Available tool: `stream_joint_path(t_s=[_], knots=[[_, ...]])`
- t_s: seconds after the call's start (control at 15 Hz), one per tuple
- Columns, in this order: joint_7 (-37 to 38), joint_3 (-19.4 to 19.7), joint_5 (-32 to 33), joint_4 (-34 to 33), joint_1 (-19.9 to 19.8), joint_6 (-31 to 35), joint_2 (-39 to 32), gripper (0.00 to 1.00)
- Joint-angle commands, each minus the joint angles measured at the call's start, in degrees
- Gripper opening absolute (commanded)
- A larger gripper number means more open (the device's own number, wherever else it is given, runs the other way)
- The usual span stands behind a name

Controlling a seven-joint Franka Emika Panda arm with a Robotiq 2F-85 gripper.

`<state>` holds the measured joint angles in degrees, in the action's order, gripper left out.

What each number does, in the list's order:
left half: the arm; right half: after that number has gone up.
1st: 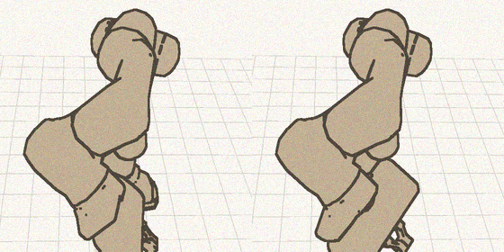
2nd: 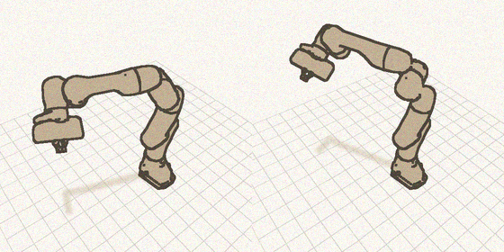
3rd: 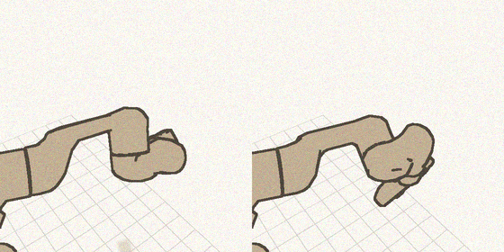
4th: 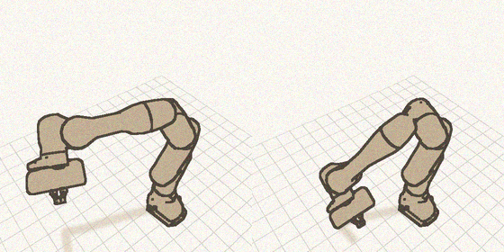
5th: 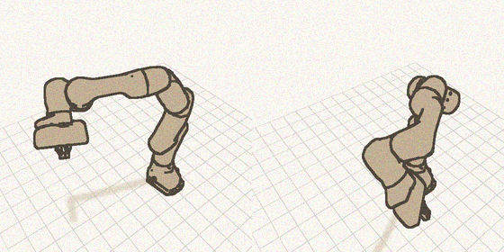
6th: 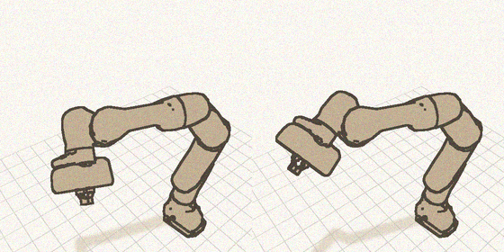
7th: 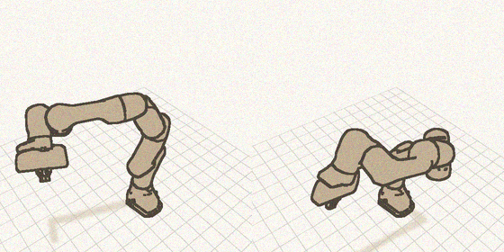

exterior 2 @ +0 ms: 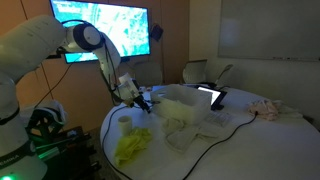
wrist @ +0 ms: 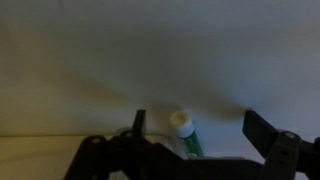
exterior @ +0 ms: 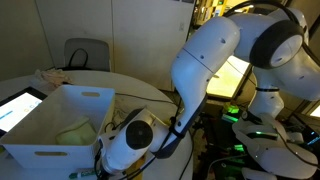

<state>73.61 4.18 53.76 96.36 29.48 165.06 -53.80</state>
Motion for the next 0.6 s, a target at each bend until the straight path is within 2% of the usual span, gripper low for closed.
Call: stream_joint_path(t_s=[0.0,0.53], knots=[[0.94,2.00,1.21,-1.94,0.45,1.56,-1.34,1.00],[1.06,2.40,0.58,-4.88,0.00,4.81,-4.55,1.00]])
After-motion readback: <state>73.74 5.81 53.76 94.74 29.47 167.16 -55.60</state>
